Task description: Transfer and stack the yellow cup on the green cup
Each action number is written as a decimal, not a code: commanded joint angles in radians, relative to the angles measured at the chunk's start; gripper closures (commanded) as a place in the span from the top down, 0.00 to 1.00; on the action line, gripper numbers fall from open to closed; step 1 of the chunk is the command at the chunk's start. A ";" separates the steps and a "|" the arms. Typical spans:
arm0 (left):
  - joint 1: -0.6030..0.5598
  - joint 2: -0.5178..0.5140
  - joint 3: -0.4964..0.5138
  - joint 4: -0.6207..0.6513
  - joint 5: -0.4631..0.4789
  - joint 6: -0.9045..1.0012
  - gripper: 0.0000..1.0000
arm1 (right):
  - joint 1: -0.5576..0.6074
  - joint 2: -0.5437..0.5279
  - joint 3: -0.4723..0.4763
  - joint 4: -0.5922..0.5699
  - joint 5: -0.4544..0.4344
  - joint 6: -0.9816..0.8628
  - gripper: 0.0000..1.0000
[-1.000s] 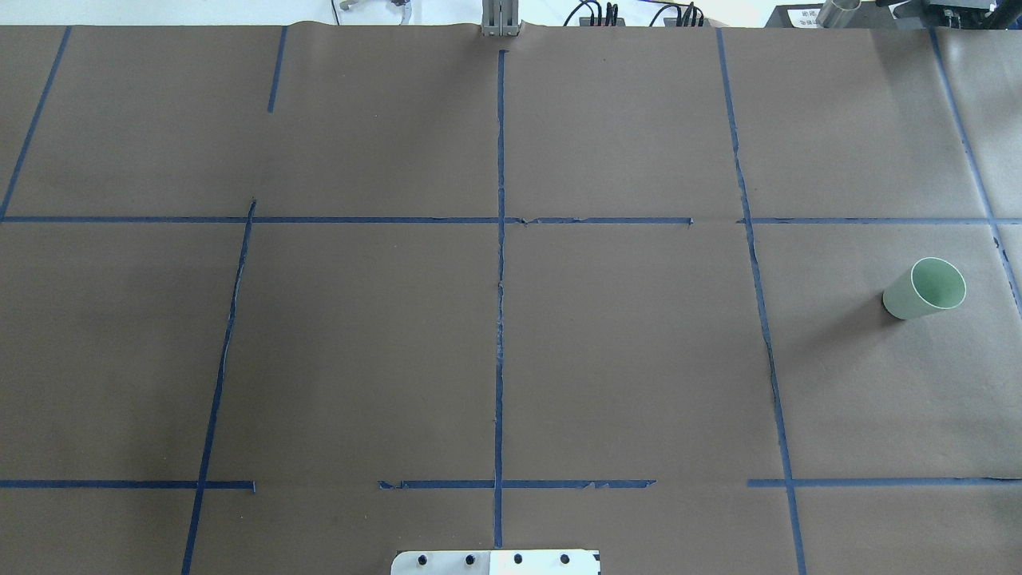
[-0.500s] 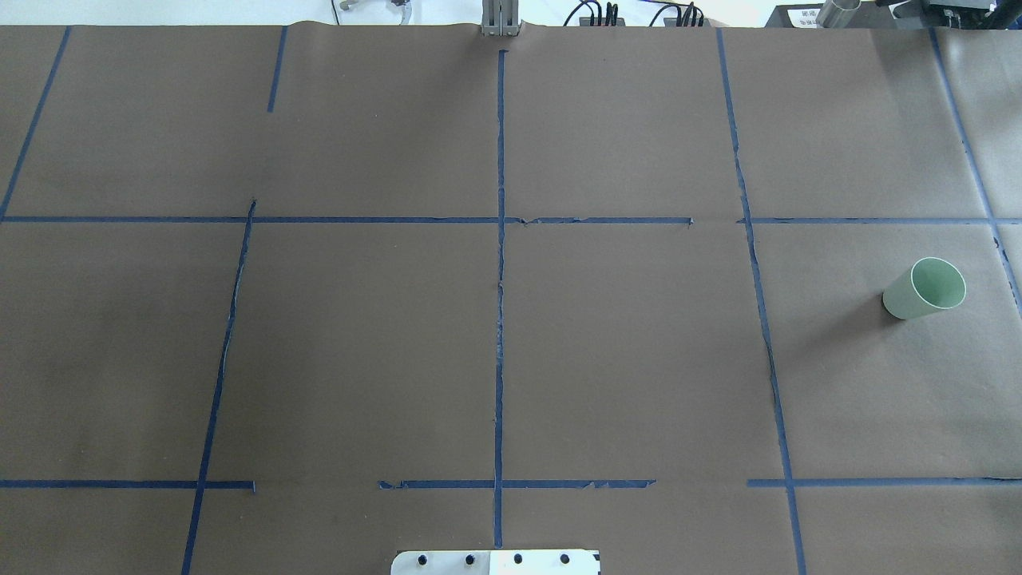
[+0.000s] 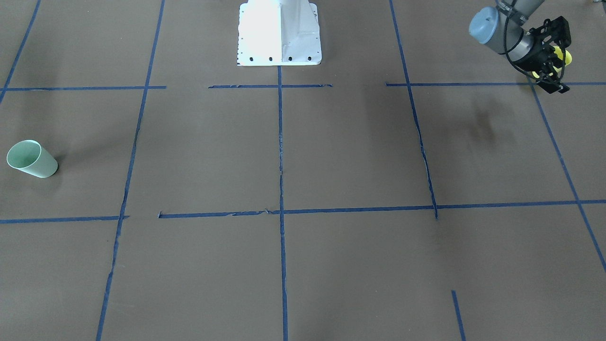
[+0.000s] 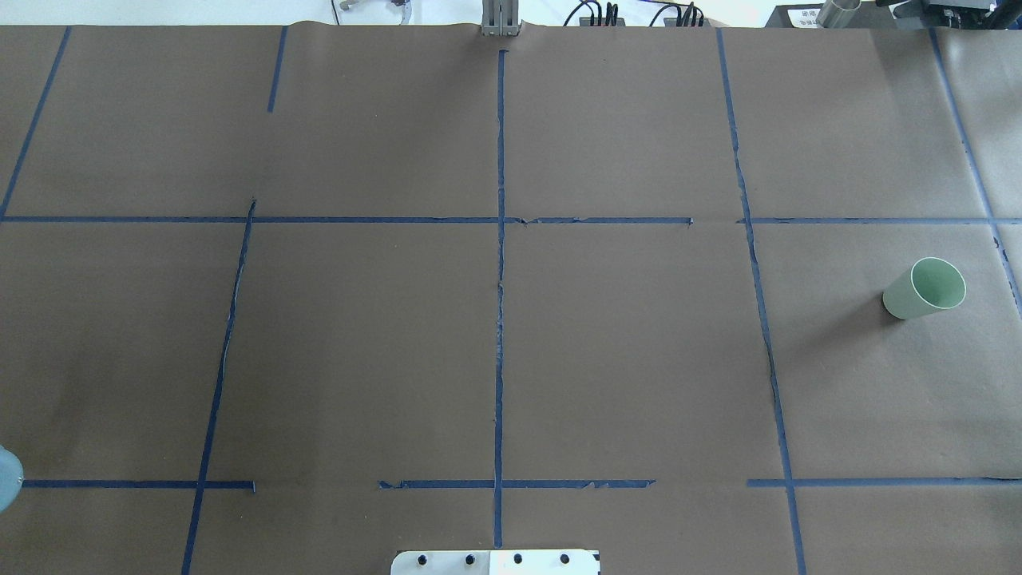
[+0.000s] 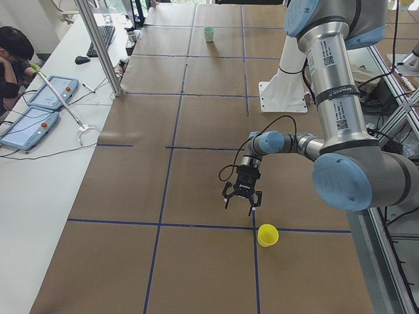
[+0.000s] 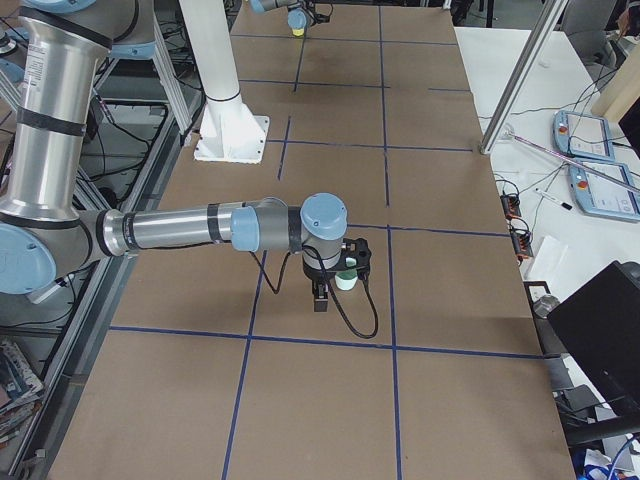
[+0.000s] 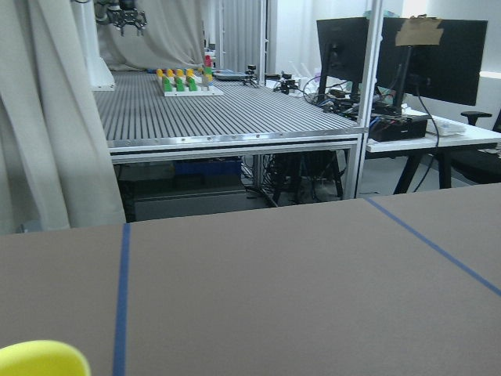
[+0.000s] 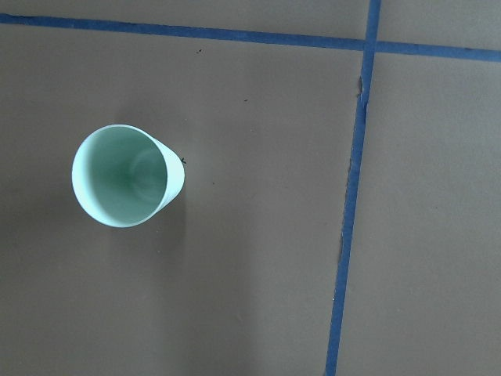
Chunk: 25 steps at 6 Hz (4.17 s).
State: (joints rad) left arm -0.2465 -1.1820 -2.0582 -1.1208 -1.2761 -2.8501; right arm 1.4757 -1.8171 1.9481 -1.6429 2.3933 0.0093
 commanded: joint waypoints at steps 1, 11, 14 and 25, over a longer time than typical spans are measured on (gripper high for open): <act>0.154 -0.019 0.024 0.091 -0.136 -0.180 1.00 | -0.002 0.004 0.000 0.000 0.000 0.000 1.00; 0.214 -0.051 0.323 0.004 -0.166 -0.181 0.49 | -0.002 0.012 0.000 0.002 0.000 0.006 1.00; 0.169 -0.032 0.302 0.010 -0.158 -0.132 0.46 | -0.002 0.012 -0.001 0.000 0.001 0.008 1.00; -1.005 -0.231 0.452 -1.283 0.052 1.789 0.40 | -0.002 0.009 -0.017 -0.005 0.007 0.017 1.00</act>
State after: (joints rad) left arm -1.1778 -1.3871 -1.6190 -2.2794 -1.0721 -1.2211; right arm 1.4741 -1.8086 1.9332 -1.6474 2.4006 0.0246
